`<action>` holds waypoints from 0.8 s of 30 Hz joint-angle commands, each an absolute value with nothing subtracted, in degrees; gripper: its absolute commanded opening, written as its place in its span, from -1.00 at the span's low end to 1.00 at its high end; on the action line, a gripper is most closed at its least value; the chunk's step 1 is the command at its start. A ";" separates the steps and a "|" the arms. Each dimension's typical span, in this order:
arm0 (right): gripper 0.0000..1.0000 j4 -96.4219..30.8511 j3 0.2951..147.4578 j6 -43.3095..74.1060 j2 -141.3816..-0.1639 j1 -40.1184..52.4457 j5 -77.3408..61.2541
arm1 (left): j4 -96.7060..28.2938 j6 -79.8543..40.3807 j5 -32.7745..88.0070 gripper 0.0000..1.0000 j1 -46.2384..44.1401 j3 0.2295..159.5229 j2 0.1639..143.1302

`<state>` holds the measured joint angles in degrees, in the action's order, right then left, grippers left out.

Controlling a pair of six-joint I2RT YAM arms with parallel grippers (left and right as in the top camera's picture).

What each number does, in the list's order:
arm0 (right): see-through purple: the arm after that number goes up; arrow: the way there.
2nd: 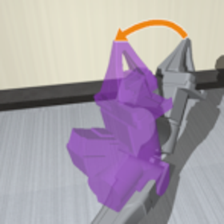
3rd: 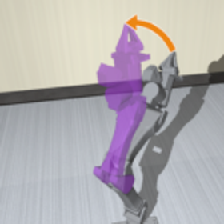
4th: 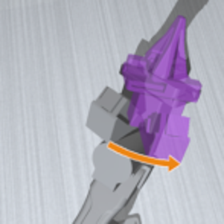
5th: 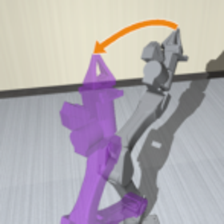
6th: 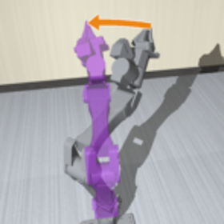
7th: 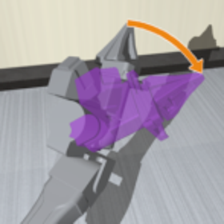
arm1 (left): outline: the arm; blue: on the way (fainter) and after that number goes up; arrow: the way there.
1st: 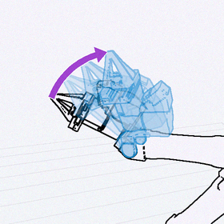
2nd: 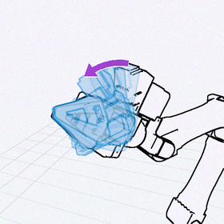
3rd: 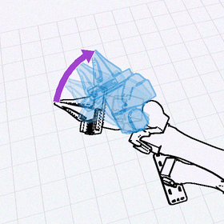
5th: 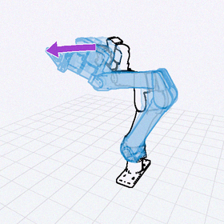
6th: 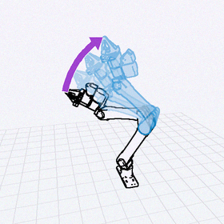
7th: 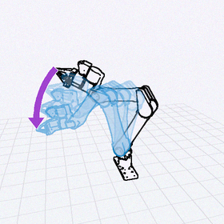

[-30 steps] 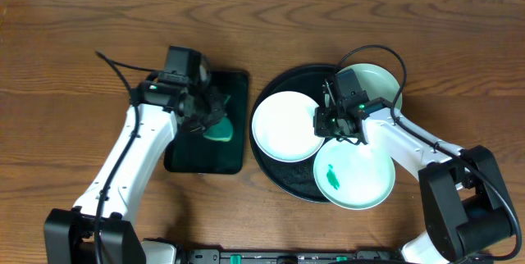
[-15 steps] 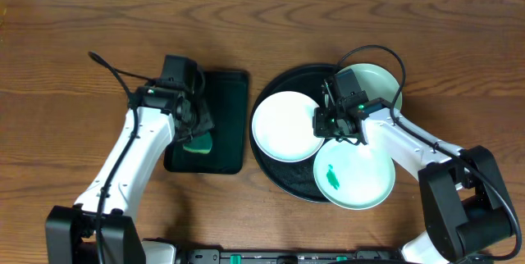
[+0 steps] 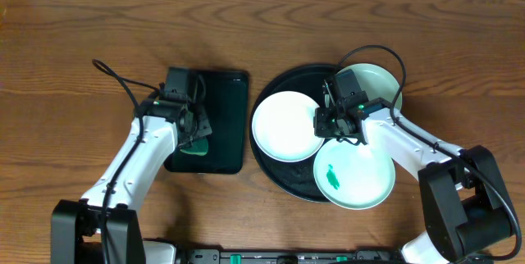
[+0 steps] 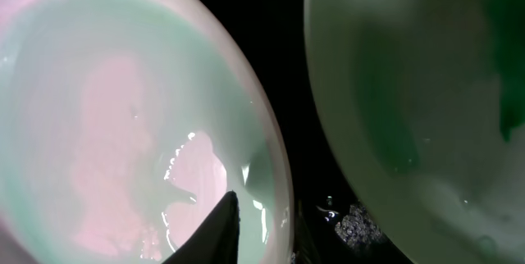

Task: Clean dirty plates on tray and stack at the side
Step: 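Lower the sponge onto the black tray with the left gripper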

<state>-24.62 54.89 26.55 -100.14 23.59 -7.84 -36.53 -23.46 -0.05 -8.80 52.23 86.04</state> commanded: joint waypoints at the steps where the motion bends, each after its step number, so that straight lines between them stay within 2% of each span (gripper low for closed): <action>1: -0.63 -25.06 54.65 26.57 -100.44 24.12 -7.49 | -34.57 -22.50 -1.15 -0.85 -8.75 49.76 85.62; 14: -0.74 -23.46 53.01 27.20 -100.44 24.12 -7.46 | -29.26 -19.92 -1.17 -0.85 -8.75 48.53 85.62; 19: -0.95 -23.14 52.84 27.20 -100.44 24.10 -7.31 | -29.41 -19.92 -1.17 -0.85 -8.75 48.53 85.62; 24: -0.98 -23.18 52.82 27.20 -100.44 24.10 -7.35 | -28.95 -19.94 -2.94 -0.85 -8.75 48.31 85.62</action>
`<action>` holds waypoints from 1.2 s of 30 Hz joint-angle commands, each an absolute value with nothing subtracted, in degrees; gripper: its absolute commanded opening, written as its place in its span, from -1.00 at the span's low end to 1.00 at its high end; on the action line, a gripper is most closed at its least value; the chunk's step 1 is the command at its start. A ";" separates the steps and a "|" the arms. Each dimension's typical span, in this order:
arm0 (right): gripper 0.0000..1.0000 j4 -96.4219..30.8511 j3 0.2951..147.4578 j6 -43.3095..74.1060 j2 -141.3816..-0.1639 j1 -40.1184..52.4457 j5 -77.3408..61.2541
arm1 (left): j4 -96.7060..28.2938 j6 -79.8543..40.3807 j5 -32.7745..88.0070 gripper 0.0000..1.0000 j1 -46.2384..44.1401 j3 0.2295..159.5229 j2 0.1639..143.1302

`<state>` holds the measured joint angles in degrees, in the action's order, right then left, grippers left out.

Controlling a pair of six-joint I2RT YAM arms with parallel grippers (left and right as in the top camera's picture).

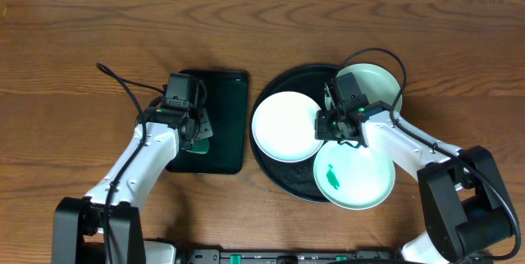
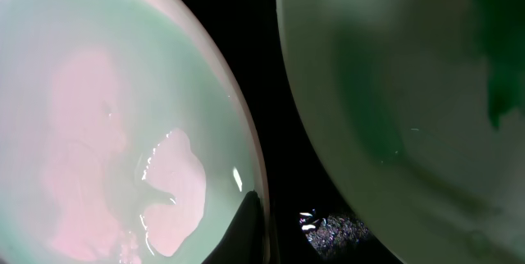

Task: Clean dirty plates on tray and stack at the side
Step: 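Lower the sponge onto the black tray with the left gripper, then grasp the rim of the white plate on the round tray with the right gripper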

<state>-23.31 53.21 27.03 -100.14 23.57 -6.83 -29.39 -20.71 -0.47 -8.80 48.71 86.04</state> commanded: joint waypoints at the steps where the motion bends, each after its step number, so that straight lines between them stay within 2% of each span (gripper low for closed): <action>1: -0.97 -23.20 52.84 27.16 -100.44 24.12 -7.81 | -28.75 -19.97 -3.64 -0.85 -8.75 48.16 85.62; 21: -0.98 -26.44 53.04 26.06 -88.44 22.81 -9.23 | -27.27 -20.01 -3.70 -0.85 -8.75 47.09 85.62; 36: -0.98 -27.35 53.04 26.11 -87.64 19.05 -12.19 | -26.85 -20.03 -3.70 -0.85 -8.75 47.09 85.62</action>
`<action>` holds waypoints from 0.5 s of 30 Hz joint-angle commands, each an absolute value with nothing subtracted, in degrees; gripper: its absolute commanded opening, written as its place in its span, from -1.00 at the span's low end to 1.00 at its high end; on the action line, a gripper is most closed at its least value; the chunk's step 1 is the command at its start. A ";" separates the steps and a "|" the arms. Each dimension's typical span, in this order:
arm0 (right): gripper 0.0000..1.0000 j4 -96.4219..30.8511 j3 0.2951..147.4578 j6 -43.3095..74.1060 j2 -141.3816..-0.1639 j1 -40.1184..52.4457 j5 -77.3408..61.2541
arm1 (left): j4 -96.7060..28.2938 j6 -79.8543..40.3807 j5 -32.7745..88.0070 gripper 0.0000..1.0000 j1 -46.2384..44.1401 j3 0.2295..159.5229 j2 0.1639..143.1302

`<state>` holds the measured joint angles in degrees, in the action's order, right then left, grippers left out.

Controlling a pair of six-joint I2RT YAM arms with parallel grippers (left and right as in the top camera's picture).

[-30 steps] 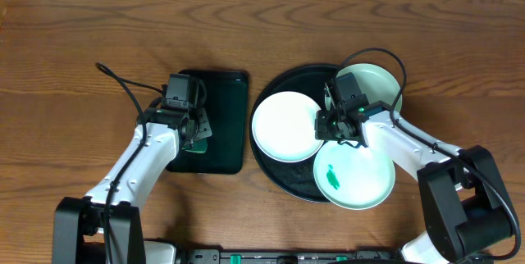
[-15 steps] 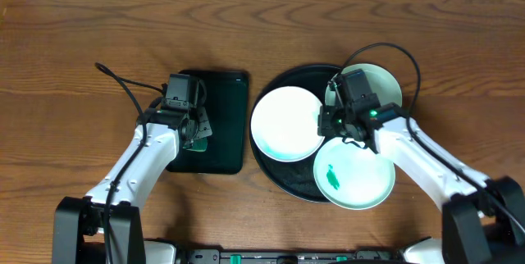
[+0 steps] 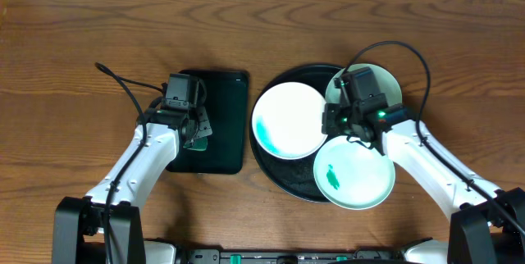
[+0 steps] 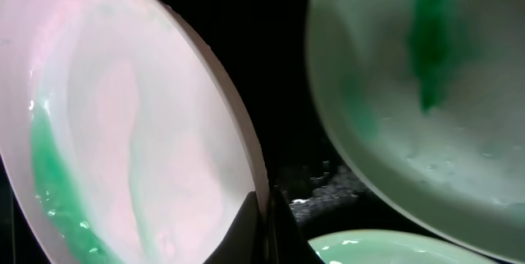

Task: Clean dirty plates on tray and stack at the side
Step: 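Grasp the rim of the white plate on the round tray with the right gripper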

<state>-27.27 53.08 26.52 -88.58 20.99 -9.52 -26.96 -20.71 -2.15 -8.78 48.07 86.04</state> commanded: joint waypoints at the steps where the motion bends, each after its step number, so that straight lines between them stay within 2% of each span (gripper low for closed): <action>1: -0.98 -27.51 53.06 26.15 -87.64 18.31 -13.04 | -26.85 -20.16 -3.70 -0.85 -8.75 47.09 85.62; 15: -0.98 -28.97 56.73 30.50 -87.64 14.70 -15.07 | -26.85 -20.21 -3.03 -0.85 -8.75 47.11 85.62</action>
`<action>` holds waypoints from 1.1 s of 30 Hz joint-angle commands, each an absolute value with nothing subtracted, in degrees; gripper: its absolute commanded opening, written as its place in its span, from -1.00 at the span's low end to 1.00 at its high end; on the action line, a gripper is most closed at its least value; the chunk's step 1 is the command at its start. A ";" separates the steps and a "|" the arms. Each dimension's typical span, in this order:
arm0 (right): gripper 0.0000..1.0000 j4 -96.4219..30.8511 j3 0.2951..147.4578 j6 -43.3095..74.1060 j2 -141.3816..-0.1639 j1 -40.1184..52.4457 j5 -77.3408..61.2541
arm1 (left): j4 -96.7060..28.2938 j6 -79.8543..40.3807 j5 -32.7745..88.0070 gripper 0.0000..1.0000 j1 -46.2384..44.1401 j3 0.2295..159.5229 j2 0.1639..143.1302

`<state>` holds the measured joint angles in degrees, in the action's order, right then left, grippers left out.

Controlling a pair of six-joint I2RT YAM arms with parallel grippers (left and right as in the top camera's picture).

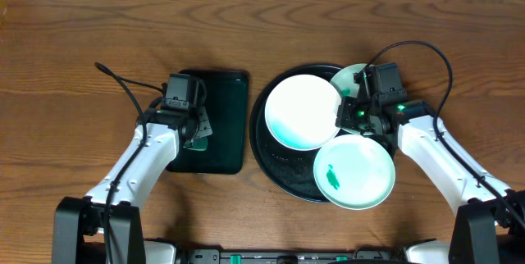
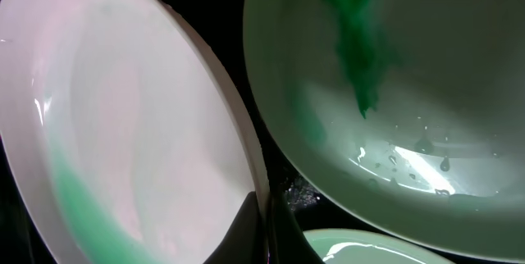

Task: Clean dirty plates on tray and stack at the side
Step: 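Grasp the rim of the white plate on the round tray with the right gripper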

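Observation:
A white plate (image 1: 299, 108) (image 2: 139, 133) is tilted over the black round tray (image 1: 275, 161), with green liquid pooled along its lower left edge. My right gripper (image 1: 343, 118) (image 2: 262, 233) is shut on the plate's right rim. A pale green plate (image 1: 354, 174) (image 2: 385, 75) with a green smear lies at the tray's front right. Another green plate (image 1: 351, 77) at the back right is mostly hidden under my right arm. My left gripper (image 1: 194, 133) rests over a dark rectangular tray (image 1: 225, 108); a green thing (image 1: 194, 143) shows at its fingertips, and its jaws are hidden.
The round tray's floor (image 2: 305, 192) is wet between the plates. Brown wooden table (image 1: 98, 26) surrounds both trays. A pale wall edge runs along the back. Cables loop off both wrists.
The white plate and my right gripper have shifted right and toward the back of the round tray, covering more of the back green plate. My left arm has not moved.
The white plate lay flat at the tray's left with my right gripper's finger over its right rim. Then the fingers sat closer on that rim. Later the plate was tilted up with green liquid gathered at its left edge. Now it is further right.

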<state>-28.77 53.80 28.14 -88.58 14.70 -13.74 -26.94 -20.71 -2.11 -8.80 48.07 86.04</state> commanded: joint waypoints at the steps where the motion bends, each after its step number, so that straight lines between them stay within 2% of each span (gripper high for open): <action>1: -0.98 -29.61 57.54 31.14 -87.64 14.90 -14.74 | -26.85 -20.21 -3.03 -0.85 -8.75 47.11 85.62; 10: -0.98 -39.13 69.84 32.34 -89.27 17.89 -9.17 | -26.87 -20.18 -3.03 -0.85 -8.75 47.11 85.60; 17: -0.98 -43.51 80.90 32.77 -95.77 21.30 -6.44 | -27.31 -20.18 -3.03 -0.85 -8.75 47.11 85.60; 25: -0.98 -41.95 90.94 33.87 -107.15 27.55 -1.58 | -27.73 -20.21 -3.03 -0.85 -8.75 47.11 85.60; 33: -0.98 -32.45 91.64 33.30 -111.98 32.86 3.68 | -27.75 -20.21 -3.03 -0.85 -8.75 47.11 85.60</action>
